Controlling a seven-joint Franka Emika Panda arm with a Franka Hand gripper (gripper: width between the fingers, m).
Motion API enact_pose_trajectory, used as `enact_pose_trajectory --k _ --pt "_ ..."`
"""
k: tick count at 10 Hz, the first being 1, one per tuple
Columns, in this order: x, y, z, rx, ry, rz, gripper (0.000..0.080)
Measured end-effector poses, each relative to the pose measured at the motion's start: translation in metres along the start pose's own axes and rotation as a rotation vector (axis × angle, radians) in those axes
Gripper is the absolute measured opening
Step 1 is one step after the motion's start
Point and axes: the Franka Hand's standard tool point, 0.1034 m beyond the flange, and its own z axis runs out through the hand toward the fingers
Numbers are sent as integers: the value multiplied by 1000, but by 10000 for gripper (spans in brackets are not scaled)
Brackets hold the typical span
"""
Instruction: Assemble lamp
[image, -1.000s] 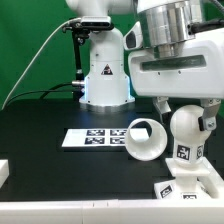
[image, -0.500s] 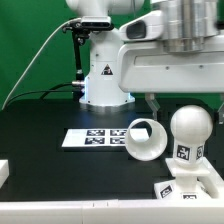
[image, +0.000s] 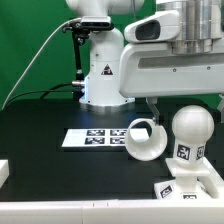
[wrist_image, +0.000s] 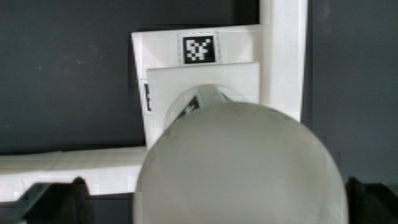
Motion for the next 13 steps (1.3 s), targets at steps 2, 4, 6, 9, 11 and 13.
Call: enact_pose_trajectory --k 2,4,6,9,11,13 --pt "5 -2 9 -46 6 -217 699" --pt "5 -1 10 -46 8 -155 571" --pt "5 -1 10 -46 9 -97 574" --pt "3 -1 11 -49 42 326 574" --pt "3 2 11 -31 51 643 574" --pt "5 8 9 1 53 831 576"
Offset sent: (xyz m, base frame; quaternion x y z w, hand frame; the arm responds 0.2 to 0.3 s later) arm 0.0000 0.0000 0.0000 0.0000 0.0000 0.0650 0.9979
